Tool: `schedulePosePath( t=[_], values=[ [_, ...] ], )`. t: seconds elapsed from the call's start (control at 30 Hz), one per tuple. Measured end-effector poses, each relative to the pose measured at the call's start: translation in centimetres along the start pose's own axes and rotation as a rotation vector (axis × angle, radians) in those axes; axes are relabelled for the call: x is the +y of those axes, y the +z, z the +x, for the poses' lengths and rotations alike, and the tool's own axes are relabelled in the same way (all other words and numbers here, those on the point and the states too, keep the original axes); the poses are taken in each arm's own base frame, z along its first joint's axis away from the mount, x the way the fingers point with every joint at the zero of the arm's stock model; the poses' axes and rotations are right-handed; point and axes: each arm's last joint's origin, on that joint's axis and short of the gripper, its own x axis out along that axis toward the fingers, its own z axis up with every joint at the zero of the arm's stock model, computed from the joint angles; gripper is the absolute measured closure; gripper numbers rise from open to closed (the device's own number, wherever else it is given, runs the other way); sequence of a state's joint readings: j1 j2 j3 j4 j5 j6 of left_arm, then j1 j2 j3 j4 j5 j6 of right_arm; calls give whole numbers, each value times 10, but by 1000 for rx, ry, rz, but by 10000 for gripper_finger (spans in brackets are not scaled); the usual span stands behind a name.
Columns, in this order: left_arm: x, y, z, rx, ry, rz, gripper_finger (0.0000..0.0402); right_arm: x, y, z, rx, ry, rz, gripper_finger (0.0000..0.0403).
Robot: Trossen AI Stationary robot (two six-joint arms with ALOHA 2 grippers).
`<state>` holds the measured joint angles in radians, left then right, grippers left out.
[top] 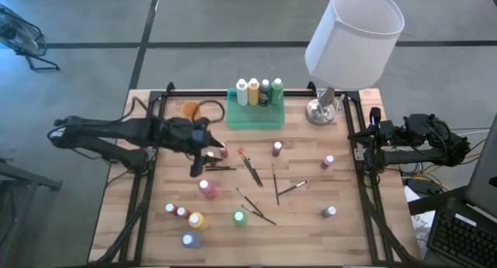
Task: Pick & Place Paint Supplies
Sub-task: Put the large green paint bottle into the green bin
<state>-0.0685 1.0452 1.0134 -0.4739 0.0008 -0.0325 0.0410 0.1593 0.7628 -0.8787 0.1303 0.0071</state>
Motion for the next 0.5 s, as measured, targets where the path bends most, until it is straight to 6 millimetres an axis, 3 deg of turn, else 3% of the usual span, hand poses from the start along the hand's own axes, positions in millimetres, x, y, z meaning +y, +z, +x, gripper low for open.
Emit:
schedulePosePath(
  t=[0.3, 0.5],
  values=[
    [-37, 3, 29, -34, -129, 119, 186, 0, 0, 0, 0, 0, 0, 394],
    [-37, 9, 30, -30, -63, 167, 186, 0, 0, 0, 0, 0, 0, 394]
  ],
)
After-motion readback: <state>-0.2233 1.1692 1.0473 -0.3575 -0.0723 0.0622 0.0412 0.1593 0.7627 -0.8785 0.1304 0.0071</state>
